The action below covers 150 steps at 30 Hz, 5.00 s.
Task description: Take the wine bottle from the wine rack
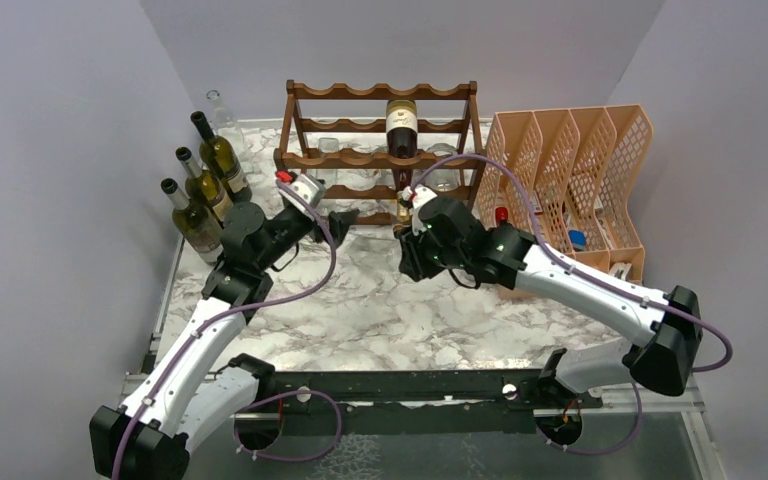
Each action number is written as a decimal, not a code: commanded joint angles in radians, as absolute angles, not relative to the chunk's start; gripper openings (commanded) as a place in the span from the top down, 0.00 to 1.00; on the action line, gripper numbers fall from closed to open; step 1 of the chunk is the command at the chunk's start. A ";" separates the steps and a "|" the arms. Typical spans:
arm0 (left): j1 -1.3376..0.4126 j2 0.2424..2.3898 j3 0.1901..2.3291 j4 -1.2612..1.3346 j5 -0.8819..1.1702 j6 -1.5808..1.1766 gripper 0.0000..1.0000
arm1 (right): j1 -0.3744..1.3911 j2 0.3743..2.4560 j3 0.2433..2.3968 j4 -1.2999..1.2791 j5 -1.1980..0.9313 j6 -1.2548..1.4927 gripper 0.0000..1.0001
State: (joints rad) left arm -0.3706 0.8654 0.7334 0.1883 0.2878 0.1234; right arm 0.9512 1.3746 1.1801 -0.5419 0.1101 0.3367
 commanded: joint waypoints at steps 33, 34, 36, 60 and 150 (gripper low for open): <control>-1.147 1.238 0.542 0.572 -0.370 0.661 0.18 | 0.836 1.186 1.098 -0.546 -0.189 0.160 0.99; -1.144 1.251 0.551 0.575 -0.369 0.664 0.23 | 0.836 1.184 1.098 -0.546 -0.190 0.160 0.99; -1.142 1.265 0.562 0.574 -0.369 0.670 0.36 | 0.837 1.178 1.097 -0.548 -0.188 0.158 0.99; -1.060 0.927 0.566 0.238 -0.521 0.282 0.90 | 0.837 0.882 1.132 -0.372 0.194 0.175 0.00; 0.105 0.913 0.442 0.325 -0.859 -0.255 0.15 | 0.837 0.743 0.954 -0.310 0.093 0.167 0.00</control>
